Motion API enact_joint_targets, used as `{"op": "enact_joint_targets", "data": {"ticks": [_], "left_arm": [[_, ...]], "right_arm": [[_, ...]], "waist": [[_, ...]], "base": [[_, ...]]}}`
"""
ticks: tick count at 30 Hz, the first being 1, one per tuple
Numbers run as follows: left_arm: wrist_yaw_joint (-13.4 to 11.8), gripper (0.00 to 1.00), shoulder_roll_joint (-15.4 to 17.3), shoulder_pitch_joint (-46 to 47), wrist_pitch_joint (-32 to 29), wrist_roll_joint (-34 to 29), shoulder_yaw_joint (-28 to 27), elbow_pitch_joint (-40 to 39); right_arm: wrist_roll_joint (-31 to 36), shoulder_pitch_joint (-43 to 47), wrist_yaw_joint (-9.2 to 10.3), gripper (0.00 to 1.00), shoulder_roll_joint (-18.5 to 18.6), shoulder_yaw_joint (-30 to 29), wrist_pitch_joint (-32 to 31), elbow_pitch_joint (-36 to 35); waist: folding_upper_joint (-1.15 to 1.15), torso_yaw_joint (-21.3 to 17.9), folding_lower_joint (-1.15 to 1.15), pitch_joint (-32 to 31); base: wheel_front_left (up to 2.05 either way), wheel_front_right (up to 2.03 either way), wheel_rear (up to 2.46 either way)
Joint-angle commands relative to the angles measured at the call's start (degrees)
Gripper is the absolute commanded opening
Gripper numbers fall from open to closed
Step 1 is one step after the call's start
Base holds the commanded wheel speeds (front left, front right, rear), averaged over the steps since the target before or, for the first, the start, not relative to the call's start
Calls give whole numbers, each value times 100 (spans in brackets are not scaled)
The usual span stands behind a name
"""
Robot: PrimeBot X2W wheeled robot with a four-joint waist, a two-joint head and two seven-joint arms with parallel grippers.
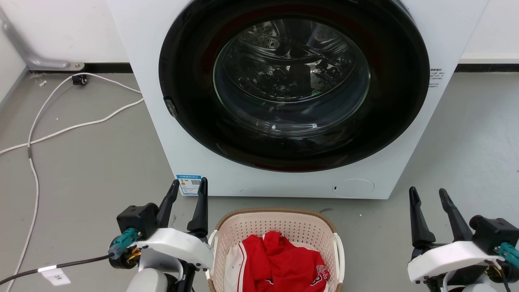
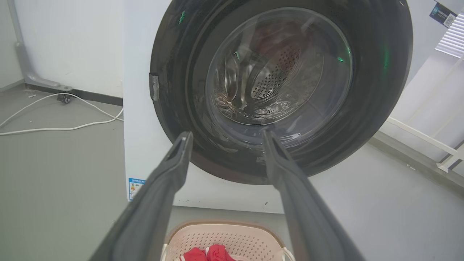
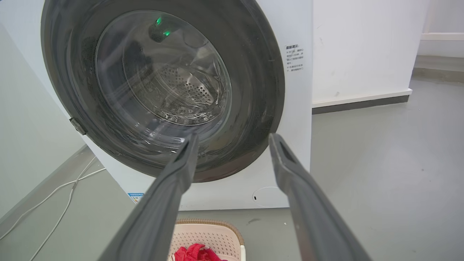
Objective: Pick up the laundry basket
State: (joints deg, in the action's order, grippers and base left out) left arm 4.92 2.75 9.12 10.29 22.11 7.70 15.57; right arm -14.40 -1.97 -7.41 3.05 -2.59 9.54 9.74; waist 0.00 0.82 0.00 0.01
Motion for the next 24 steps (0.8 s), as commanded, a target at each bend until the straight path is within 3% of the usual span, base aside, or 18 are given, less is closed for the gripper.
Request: {"op": "enact_joint_targets", "data": {"ticks": [1,24], "left_arm": [[-34,100,17,117,55,-174,33,-2],[-206,100,19,204,329,-1364,212,316]], "right_arm": [[174,29,-12,100,-7,8,26,-58],[1150,141,-7,100,-20,-3,58,-82]], "waist": [[0,0,0,0],[0,10,0,-13]], "base": [[0,0,0],[0,0,0]]}}
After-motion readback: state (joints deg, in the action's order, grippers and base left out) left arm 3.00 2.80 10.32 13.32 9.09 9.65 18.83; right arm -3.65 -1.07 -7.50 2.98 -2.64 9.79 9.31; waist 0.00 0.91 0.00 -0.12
